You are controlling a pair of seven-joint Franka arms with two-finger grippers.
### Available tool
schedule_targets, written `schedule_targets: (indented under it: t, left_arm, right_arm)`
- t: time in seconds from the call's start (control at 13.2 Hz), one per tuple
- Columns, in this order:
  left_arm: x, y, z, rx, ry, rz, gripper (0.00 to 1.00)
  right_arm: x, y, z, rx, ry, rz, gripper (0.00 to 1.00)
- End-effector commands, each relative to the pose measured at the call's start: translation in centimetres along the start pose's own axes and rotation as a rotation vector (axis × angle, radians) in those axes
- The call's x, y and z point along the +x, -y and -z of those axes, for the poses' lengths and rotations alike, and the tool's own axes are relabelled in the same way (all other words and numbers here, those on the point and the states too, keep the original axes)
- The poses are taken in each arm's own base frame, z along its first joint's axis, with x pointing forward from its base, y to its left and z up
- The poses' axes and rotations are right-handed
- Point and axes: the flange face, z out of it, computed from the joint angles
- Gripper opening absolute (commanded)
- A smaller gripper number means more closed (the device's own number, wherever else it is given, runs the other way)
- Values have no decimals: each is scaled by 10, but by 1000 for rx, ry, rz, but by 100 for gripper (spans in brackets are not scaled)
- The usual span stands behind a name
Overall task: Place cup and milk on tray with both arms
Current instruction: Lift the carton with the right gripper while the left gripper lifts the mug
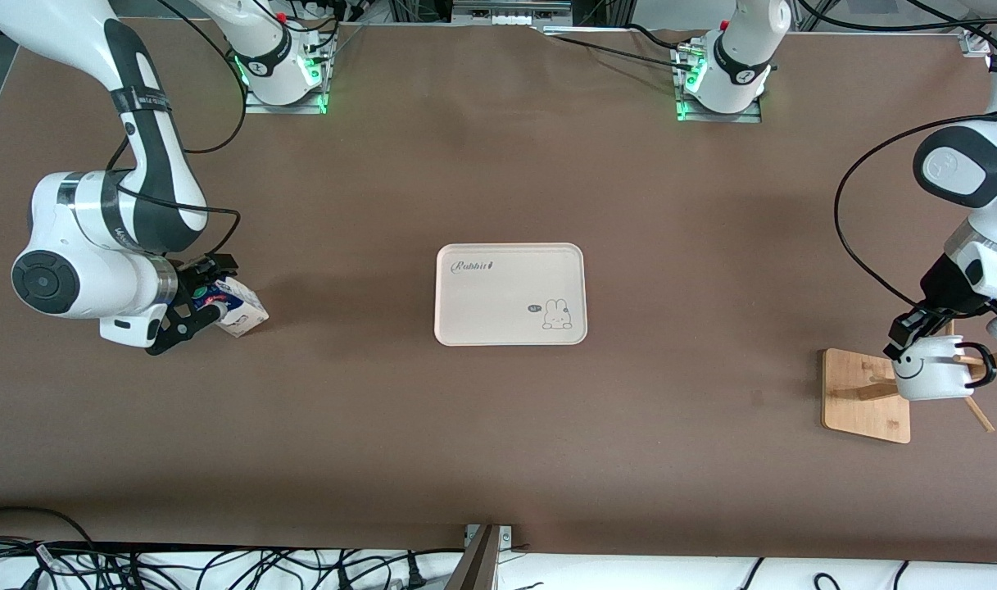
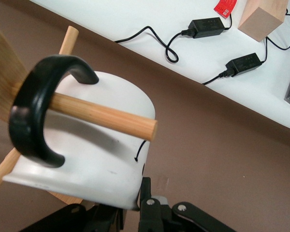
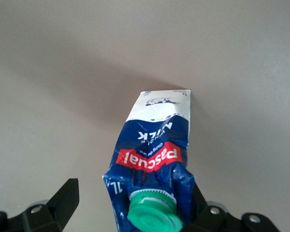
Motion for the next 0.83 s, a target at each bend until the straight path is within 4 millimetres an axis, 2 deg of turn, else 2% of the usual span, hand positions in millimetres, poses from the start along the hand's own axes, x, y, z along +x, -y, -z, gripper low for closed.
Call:
schedule_targets:
  t: [0.0,0.15,0.23,0.38,0.45,0.76]
  left_arm:
    - [4,3,6,-14,15,-24,0]
    - [3,-2,8,-20,35,-32,0]
    - [6,-8,15,-30,63,-39,0]
    - [14,-23,26,-42,134,-74,0]
    - [18,-26,29,-45,158,-80,0]
    - [31,-46,50,-50,238,-130,0]
  right_arm:
    - [-5,-14,-9,28,-5,35,98]
    - [-9,-21,-11,32,-6,52,97]
    - [-9,-23,-13,33,-5,63,84]
    - [-9,-24,-13,33,-7,88,49]
    - [-9,-23,-12,32,-7,92,39]
    - [-9,-23,-9,32,-10,89,36]
